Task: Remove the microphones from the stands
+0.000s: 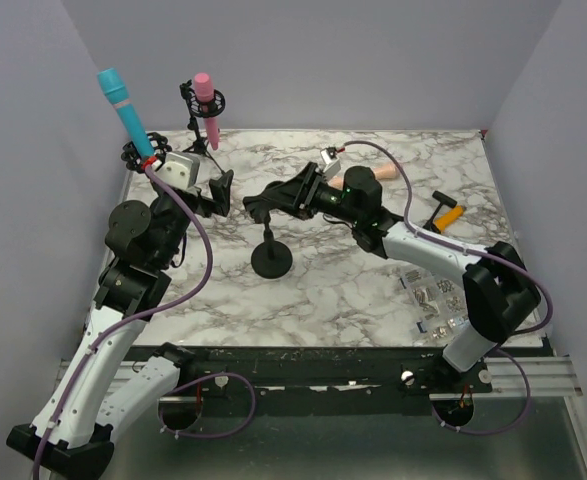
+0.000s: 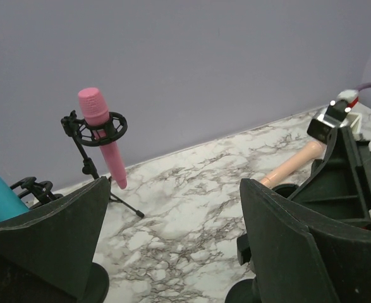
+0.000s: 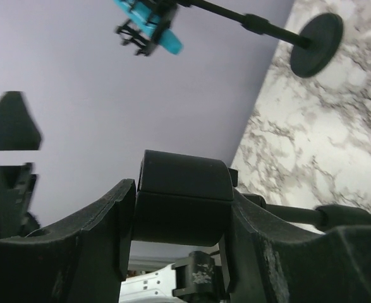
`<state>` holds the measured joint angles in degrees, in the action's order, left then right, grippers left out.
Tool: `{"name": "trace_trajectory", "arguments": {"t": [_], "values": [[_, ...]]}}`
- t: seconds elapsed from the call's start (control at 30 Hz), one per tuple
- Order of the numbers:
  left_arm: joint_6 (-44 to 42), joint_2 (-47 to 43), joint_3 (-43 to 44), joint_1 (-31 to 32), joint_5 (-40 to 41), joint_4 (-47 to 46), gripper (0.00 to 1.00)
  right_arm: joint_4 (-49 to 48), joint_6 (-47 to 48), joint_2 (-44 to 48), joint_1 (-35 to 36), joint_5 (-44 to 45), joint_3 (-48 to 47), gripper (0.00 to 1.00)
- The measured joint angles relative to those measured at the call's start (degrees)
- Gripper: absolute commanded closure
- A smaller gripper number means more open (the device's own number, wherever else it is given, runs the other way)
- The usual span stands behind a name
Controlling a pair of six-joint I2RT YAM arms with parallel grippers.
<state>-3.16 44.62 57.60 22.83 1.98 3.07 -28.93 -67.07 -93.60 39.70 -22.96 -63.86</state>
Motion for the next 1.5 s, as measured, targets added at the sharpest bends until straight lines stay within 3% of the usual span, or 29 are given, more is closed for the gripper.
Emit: {"name": "trace_trajectory", "arguments": {"t": [0.2, 0.6, 1.1, 1.37, 1.5], "values": [[-0.1, 0.3, 0.0, 0.0, 0.0, 0.0, 0.14, 0.0, -0.6, -5.0, 0.0, -0.4, 3.8, 0.43], [-0.1, 0.9, 0.0, 0.0, 0.0, 0.0, 0.14, 5.3, 5.8, -5.7, -0.2, -0.4, 0.8, 0.0], [0.0, 3.3, 0.0, 0.2, -0.6, 0.0, 0.13, 30.6, 20.9, 0.5, 0.0, 3.3, -8.9, 0.0], [0.0, 3.7, 0.0, 1.4, -0.6, 0.0, 0.13, 39.8, 27.7, 11.4, 0.0, 9.4, -8.7, 0.0], [-0.5, 3.6, -0.6, 3.4, -0.1, -0.4, 0.13, 43.0, 30.4, 20.0, 0.0, 13.8, -3.4, 0.0]]}}
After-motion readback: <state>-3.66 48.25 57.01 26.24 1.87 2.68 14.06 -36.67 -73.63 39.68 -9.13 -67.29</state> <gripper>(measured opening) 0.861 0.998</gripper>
